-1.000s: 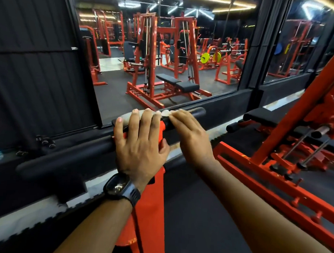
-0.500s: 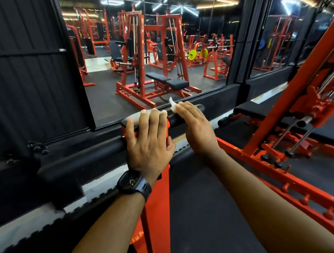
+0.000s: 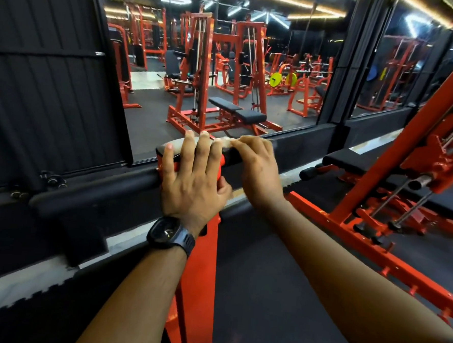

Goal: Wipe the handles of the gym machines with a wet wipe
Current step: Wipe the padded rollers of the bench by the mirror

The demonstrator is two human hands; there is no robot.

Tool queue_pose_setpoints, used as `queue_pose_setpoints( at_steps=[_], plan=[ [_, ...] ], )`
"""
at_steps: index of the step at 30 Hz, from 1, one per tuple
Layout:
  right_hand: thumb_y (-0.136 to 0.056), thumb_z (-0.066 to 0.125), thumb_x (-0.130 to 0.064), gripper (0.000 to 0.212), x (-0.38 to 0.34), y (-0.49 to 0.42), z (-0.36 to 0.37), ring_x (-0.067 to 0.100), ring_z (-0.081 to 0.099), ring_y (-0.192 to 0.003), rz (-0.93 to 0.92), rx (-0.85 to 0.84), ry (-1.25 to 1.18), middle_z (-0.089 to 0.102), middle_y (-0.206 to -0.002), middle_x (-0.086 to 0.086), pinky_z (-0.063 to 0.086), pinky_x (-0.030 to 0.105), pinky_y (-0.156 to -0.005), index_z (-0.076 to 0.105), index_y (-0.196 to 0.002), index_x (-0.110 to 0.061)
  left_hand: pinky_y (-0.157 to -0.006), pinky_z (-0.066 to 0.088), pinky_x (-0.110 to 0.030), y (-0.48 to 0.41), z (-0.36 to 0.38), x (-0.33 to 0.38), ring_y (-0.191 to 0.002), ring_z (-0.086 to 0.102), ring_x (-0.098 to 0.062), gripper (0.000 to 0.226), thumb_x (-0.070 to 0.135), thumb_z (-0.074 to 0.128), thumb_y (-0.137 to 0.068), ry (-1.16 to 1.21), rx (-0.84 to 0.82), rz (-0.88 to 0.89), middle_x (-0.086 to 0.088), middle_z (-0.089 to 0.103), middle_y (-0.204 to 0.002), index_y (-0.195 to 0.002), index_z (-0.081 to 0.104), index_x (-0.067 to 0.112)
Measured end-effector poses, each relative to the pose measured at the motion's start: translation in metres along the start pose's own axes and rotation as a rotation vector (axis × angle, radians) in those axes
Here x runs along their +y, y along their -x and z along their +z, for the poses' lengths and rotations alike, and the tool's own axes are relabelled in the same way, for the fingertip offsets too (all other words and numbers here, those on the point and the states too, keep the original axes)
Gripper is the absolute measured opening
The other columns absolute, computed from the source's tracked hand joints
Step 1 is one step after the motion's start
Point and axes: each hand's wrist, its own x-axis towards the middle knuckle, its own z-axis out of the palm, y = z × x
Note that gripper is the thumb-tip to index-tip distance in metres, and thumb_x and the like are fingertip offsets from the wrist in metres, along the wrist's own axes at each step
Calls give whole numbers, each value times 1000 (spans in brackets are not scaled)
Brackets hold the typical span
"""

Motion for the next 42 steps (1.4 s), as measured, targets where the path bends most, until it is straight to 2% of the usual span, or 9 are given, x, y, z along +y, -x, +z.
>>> queue_pose_setpoints(
  at_steps=[5,11,16,21,28,31,34,37,42],
  plan=[
    [-87,63,-1,49,27,-2,-7,29,50,-113,13,44,30,56,-123,10,53,41,-89,58,-134,-13,-119,11,-54,-3,-5,3,-142,36,-30,67,44,53,-80,-52,-14,-28,-5,49,-145,-140,47,16],
    [-75,66,-4,51,17,5,-4,24,58,-101,-83,145,52,63,-113,3,32,38,-84,65,-124,-20,-116,20,-51,-3,-8,4,-139,39,-28,66,45,53,-78,-88,-1,-61,-3,51,-143,-137,51,18],
    [-76,66,9,60,25,6,-4,33,52,-111,168,148,-2,62,-122,6,38,44,-87,62,-129,-18,-115,20,-51,-4,-8,7,-139,38,-28,67,47,54,-75,-122,-19,-74,-3,51,-143,-137,52,19],
    [-69,65,10,67,13,11,-2,33,52,-101,-160,113,-46,58,-118,17,53,37,-74,56,-134,-1,-115,21,-51,-4,-7,6,-139,38,-28,69,50,55,-76,-146,-24,-65,-3,50,-143,-137,51,19],
    [-83,72,-3,34,20,-1,-12,24,58,-106,-98,18,-104,52,-128,12,58,34,-76,63,-115,-5,-114,22,-51,-4,-7,8,-137,41,-29,67,49,57,-75,-149,-20,-86,-3,52,-141,-136,53,20],
    [-83,73,-8,45,10,-10,-10,29,63,-114,-382,-44,-74,55,-139,14,55,34,-83,61,-126,-6,-114,23,-51,-4,-7,7,-137,42,-29,68,50,58,-76,-148,-13,-87,-3,53,-141,-136,54,19],
    [-85,70,-1,65,25,-33,-19,28,59,-122,-312,-157,-74,56,-140,8,52,40,-92,48,-145,-14,-114,22,-51,-3,-7,7,-136,42,-30,68,49,58,-75,-150,-23,-83,-4,53,-140,-136,54,19],
    [-84,70,-1,46,34,-48,-26,28,64,-111,-200,-219,3,63,-125,5,56,42,-88,62,-127,-17,-113,22,-52,-4,-7,9,-135,43,-30,67,48,58,-74,-151,-26,-96,-3,53,-140,-135,54,20],
    [-89,65,-5,29,14,-43,-26,27,61,-112,-437,-245,37,64,-120,7,54,38,-90,66,-118,-12,-113,23,-52,-3,-8,9,-135,42,-30,68,48,58,-75,-159,-27,-85,-4,52,-140,-137,53,19]
  ],
)
